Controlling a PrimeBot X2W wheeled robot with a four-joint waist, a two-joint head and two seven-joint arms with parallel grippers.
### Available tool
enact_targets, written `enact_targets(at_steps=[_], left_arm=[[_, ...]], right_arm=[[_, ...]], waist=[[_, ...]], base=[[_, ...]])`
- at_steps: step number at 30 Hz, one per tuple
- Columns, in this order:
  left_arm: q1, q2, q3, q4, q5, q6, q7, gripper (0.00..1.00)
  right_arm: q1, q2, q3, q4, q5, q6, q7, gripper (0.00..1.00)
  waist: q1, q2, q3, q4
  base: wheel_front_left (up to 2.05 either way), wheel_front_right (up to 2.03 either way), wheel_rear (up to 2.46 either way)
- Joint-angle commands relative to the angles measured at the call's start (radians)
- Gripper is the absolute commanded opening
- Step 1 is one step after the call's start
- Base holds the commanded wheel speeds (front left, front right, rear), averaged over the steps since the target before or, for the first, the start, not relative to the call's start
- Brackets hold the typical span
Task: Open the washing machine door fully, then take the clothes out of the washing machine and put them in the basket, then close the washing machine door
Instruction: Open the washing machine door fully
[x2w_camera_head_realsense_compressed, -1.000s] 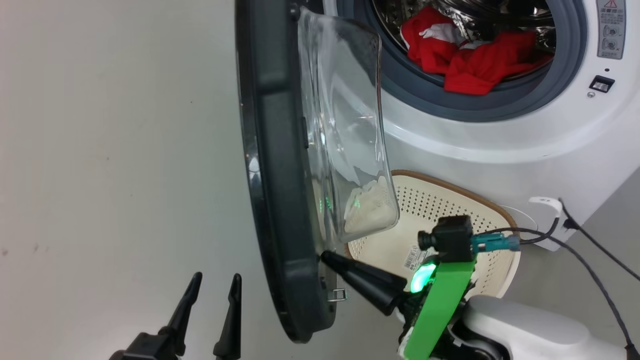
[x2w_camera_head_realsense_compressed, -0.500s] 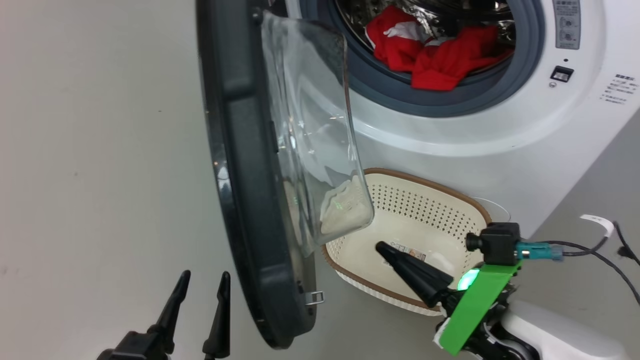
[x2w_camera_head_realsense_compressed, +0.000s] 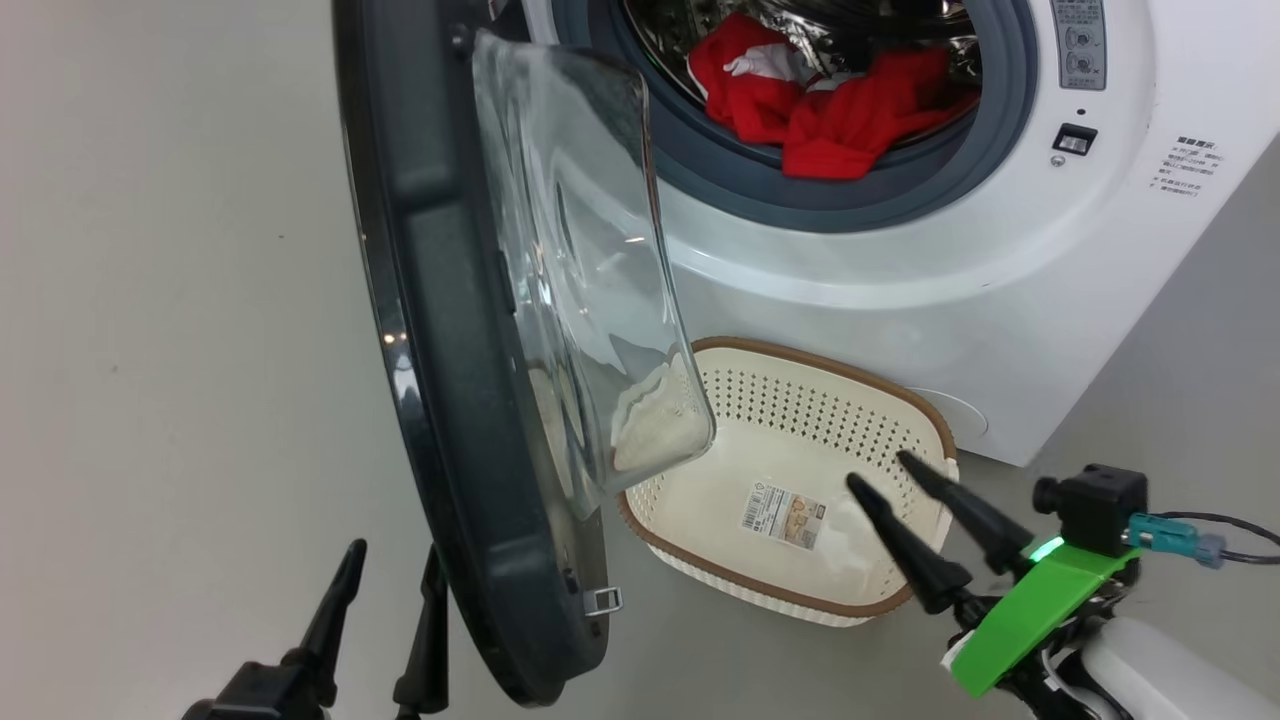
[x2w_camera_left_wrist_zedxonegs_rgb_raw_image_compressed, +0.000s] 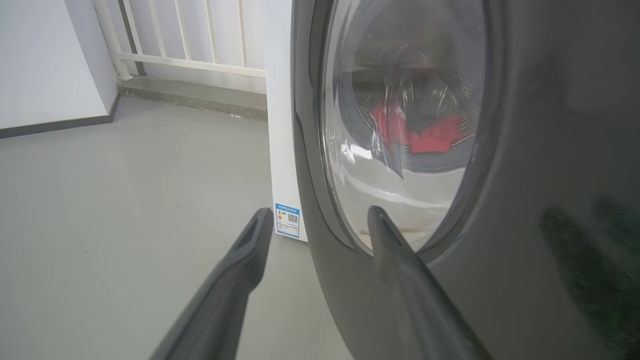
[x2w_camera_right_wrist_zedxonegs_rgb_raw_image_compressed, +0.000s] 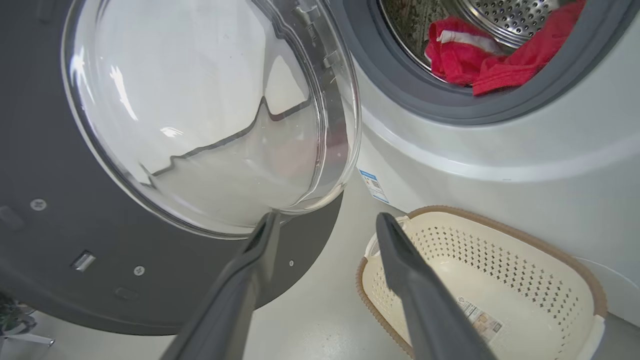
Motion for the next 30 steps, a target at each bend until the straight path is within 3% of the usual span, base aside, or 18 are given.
enact_targets(at_steps=[1,8,15,20,26,30], left_arm=[[-0.025,0.011,0.036,-0.021,0.009,-0.002,-0.012,1.00],[-0.031,0.011,0.037,-0.018,0.007,-0.001,-0.012,1.00],[-0.031,0.011,0.040,-0.018,0.008,-0.002,-0.012,1.00],[-0.030,0.011,0.042,-0.022,0.013,-0.004,-0.012,1.00],[-0.029,0.011,0.039,-0.025,0.016,-0.004,-0.012,1.00],[-0.026,0.011,0.036,-0.025,0.016,-0.004,-0.012,1.00]], right_arm=[[0.036,0.006,-0.049,-0.008,-0.066,0.008,-0.006,1.00],[0.117,0.052,-0.224,-0.002,-0.299,0.008,-0.006,1.00],[0.182,0.120,-0.381,-0.030,-0.455,0.008,-0.006,1.00],[0.247,0.203,-0.528,-0.084,-0.614,0.008,-0.006,1.00],[0.304,0.271,-0.630,-0.117,-0.713,0.008,-0.006,1.00],[0.332,0.294,-0.645,-0.109,-0.739,0.008,-0.006,1.00]], waist=[[0.0000,0.0000,0.001,-0.001],[0.0000,0.0000,0.006,-0.001],[0.0000,0.0000,0.004,-0.001],[0.0000,0.0000,0.001,-0.002],[0.0000,0.0000,-0.001,0.003],[0.0000,0.0000,-0.003,0.005]], base=[[0.00,0.00,0.00],[0.00,0.00,0.00],[0.00,0.00,0.00],[0.00,0.00,0.00],[0.00,0.00,0.00],[0.00,0.00,0.00]])
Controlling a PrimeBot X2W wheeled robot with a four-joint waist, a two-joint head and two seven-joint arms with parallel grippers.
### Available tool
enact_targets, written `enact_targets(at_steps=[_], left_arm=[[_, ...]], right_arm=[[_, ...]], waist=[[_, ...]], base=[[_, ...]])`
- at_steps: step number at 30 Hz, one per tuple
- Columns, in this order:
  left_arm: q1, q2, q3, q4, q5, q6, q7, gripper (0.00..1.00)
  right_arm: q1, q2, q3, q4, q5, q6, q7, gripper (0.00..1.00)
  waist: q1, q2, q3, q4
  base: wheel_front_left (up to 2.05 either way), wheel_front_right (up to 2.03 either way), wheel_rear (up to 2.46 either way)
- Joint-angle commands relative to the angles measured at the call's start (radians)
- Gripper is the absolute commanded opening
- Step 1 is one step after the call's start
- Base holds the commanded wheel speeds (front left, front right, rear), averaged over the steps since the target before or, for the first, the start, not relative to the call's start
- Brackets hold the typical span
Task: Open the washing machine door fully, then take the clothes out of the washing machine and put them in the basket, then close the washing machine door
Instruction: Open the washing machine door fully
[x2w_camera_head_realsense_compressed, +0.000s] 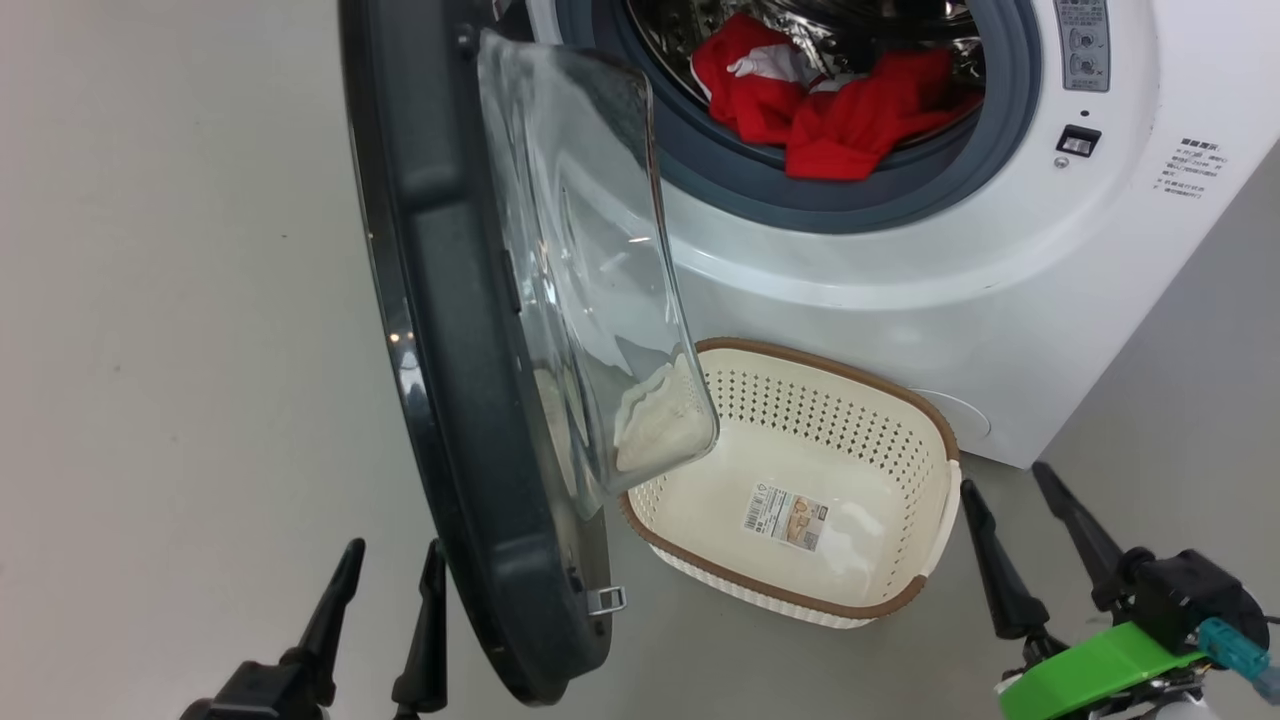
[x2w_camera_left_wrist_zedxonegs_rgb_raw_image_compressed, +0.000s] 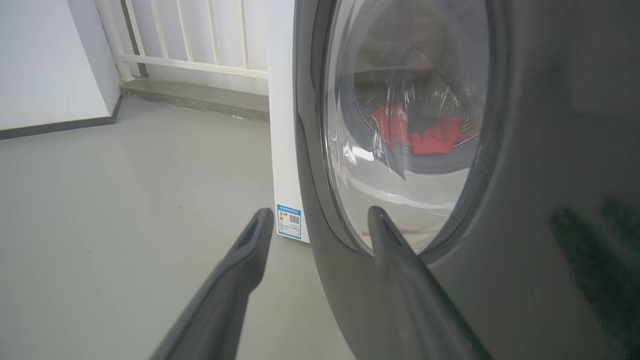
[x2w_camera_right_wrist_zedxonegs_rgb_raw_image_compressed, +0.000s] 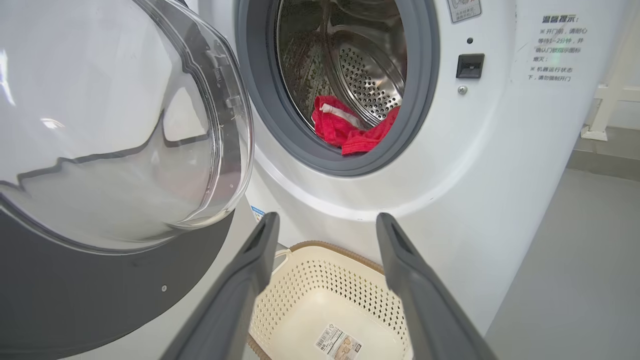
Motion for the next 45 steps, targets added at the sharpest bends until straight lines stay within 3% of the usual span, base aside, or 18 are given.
enact_targets(at_steps=[1,11,12,13,14,22,30,37,45], left_arm=[[-0.025,0.011,0.032,-0.024,0.016,-0.003,-0.012,1.00],[-0.030,0.011,0.033,-0.032,0.011,0.001,-0.012,1.00],[-0.031,0.011,0.035,-0.033,0.005,0.001,-0.012,0.81],[-0.032,0.011,0.039,-0.037,-0.001,0.001,-0.012,0.26],[-0.034,0.011,0.043,-0.042,-0.006,0.000,-0.012,0.00],[-0.047,0.011,0.106,-0.149,-0.044,0.013,-0.012,0.00],[-0.073,0.011,0.132,-0.403,-0.060,0.040,-0.012,0.00],[-0.061,0.011,0.002,-0.574,-0.002,0.030,-0.012,0.00],[-0.002,0.011,-0.200,-0.533,0.040,-0.001,-0.012,0.00]], right_arm=[[0.002,-0.005,0.015,-0.021,-0.011,0.006,-0.006,1.00],[-0.001,0.005,0.000,-0.020,-0.023,0.006,-0.006,1.00],[-0.002,0.006,-0.001,-0.020,-0.024,0.006,-0.006,1.00],[-0.003,0.006,-0.002,-0.020,-0.025,0.006,-0.006,1.00],[-0.004,0.006,-0.003,-0.021,-0.026,0.006,-0.006,1.00],[-0.005,0.012,-0.007,-0.021,-0.030,0.006,-0.006,1.00],[-0.007,0.015,-0.008,-0.030,-0.032,0.006,-0.006,1.00],[-0.013,0.012,-0.005,-0.037,-0.034,0.006,-0.006,1.00],[-0.018,0.013,-0.001,-0.042,-0.035,0.006,-0.006,1.00]], waist=[[0.0000,0.0000,0.000,0.000],[0.0000,0.0000,0.005,-0.001],[0.0000,0.0000,0.005,-0.001],[0.0000,0.0000,0.005,-0.001],[0.0000,0.0000,0.005,-0.001],[0.0000,0.0000,-0.005,-0.001],[0.0000,0.0000,-0.006,-0.003],[0.0000,0.0000,0.000,-0.009],[0.0000,0.0000,0.010,-0.015]], base=[[0.00,0.00,0.00],[0.00,0.00,0.00],[0.00,0.00,0.00],[0.00,0.00,0.00],[0.00,0.00,0.00],[0.00,0.00,0.00],[0.00,0.00,0.00],[0.00,0.00,0.00],[0.00,0.00,0.00]])
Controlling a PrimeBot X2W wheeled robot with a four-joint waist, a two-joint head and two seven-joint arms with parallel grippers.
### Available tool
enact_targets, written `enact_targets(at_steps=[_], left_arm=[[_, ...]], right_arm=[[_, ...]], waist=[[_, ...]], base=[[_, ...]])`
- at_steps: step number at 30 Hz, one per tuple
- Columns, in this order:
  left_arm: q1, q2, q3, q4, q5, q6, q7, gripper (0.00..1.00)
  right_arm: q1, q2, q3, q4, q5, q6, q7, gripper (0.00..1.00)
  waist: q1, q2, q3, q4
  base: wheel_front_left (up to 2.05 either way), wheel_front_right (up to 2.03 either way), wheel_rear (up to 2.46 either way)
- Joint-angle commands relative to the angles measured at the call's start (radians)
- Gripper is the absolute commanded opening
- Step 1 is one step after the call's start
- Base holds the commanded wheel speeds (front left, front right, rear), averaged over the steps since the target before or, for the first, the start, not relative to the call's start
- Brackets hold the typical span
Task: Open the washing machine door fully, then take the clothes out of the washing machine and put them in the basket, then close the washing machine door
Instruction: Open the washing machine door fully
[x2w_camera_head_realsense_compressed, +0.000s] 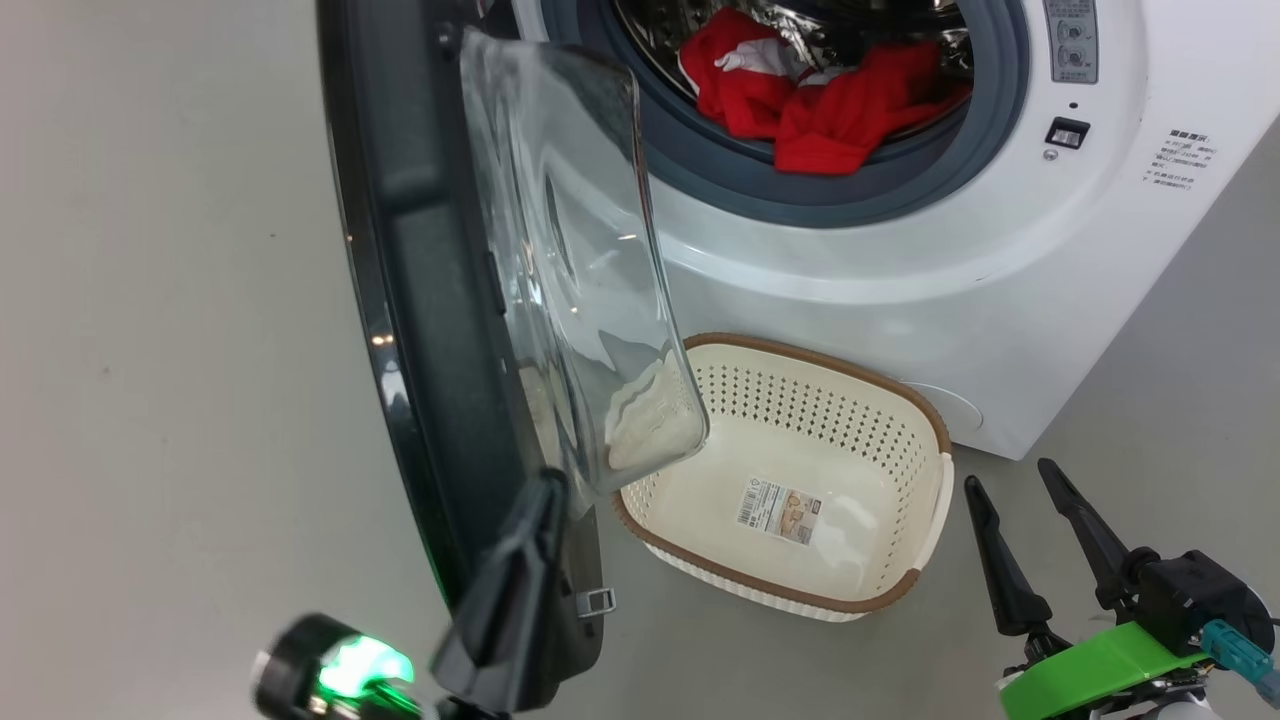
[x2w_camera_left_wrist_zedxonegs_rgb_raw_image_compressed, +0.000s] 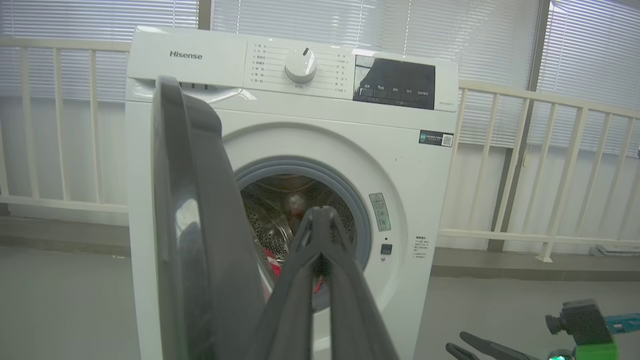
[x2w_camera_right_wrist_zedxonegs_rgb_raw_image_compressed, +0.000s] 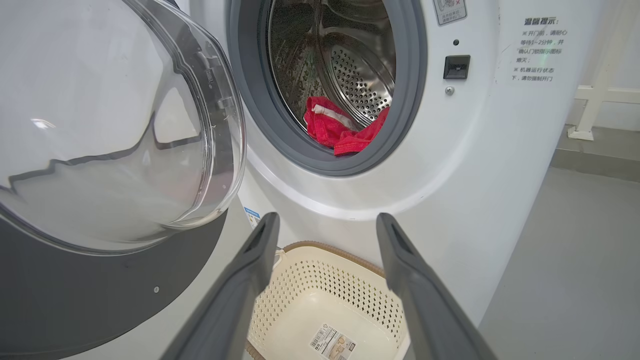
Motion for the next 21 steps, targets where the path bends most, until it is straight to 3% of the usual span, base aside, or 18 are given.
enact_targets(at_steps=[1,10,21], left_arm=[[0.007,0.007,0.006,0.007,-0.006,-0.005,-0.004,0.00],[0.034,0.007,-0.084,0.210,-0.101,0.004,-0.004,0.00],[0.025,0.007,-0.037,0.262,-0.129,0.078,-0.004,0.00]], right_arm=[[-0.029,-0.009,0.023,-0.027,-0.009,0.006,-0.006,1.00],[-0.038,-0.011,0.030,-0.024,-0.007,0.006,-0.006,1.00],[-0.038,-0.011,0.031,-0.026,-0.006,0.006,-0.006,1.00]], waist=[[0.0000,-0.0001,0.004,-0.001],[0.0000,-0.0001,0.010,-0.001],[0.0000,-0.0001,0.010,0.006]], base=[[0.00,0.00,0.00],[0.00,0.00,0.00],[0.00,0.00,0.00]])
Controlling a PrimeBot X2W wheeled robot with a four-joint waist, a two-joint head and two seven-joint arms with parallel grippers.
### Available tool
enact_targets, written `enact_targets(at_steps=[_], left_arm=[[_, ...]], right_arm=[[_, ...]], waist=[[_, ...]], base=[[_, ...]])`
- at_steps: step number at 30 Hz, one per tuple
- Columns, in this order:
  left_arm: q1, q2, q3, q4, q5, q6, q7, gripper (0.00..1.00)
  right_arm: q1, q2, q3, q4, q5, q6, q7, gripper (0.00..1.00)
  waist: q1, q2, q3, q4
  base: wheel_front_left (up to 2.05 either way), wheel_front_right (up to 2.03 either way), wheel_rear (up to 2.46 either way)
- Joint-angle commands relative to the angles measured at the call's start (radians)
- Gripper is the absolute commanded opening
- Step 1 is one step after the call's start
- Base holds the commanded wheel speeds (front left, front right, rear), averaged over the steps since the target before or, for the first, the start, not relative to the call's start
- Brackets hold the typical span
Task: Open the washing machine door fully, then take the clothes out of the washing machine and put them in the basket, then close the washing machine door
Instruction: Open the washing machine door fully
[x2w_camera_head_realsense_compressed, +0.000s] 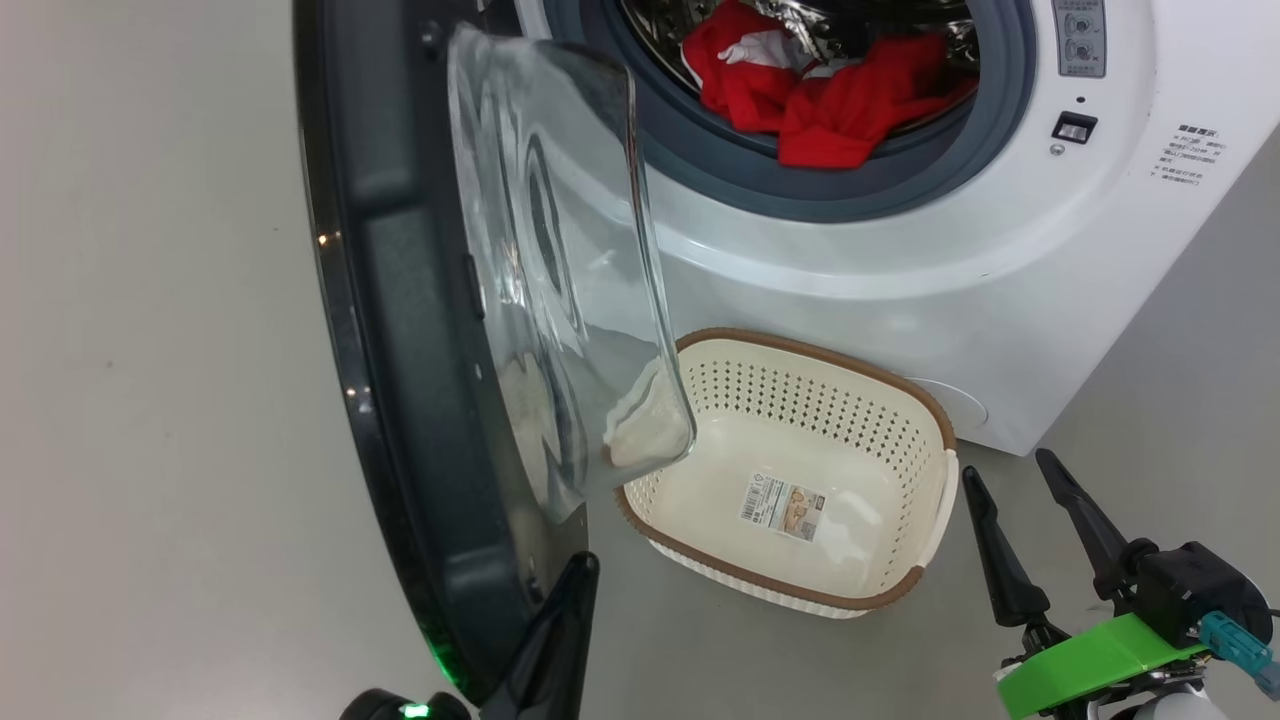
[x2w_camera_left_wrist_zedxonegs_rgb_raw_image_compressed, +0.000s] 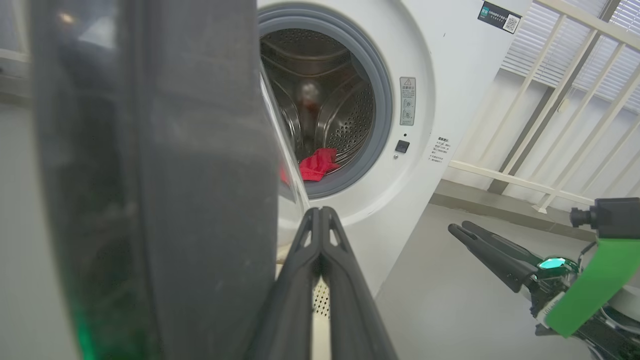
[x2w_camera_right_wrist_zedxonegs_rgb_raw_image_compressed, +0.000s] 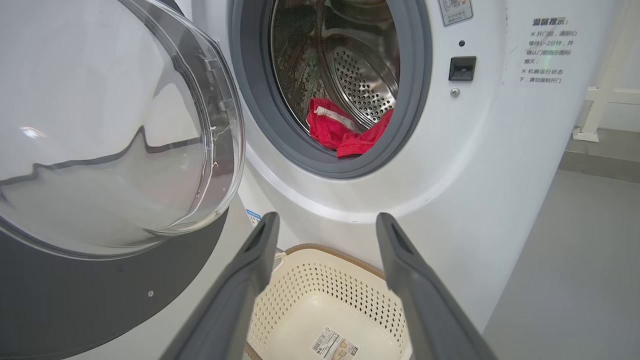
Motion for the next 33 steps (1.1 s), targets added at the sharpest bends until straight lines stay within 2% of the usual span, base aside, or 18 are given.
enact_targets(at_steps=[1,14,25,33], left_arm=[[-0.018,0.003,0.055,-0.018,-0.008,0.025,-0.005,0.00],[0.005,0.003,0.144,-0.001,0.000,0.067,-0.005,0.00],[0.017,0.003,0.301,0.022,0.022,0.090,-0.005,0.00],[0.009,0.003,0.409,0.031,0.028,0.086,-0.005,0.00]], right_arm=[[-0.023,-0.009,0.026,-0.025,-0.006,0.006,-0.006,1.00],[-0.025,-0.011,0.041,-0.023,-0.007,0.006,-0.006,1.00],[-0.033,-0.015,0.051,-0.025,-0.005,0.006,-0.006,1.00],[-0.034,-0.017,0.046,-0.026,-0.005,0.006,-0.006,1.00]], waist=[[0.0001,0.0000,0.000,0.003],[0.0001,0.0000,0.003,0.026],[0.0001,0.0000,0.017,0.033],[0.0001,0.0000,0.024,0.040]], base=[[0.00,0.00,0.00],[0.00,0.00,0.00],[0.00,0.00,0.00],[0.00,0.00,0.00]])
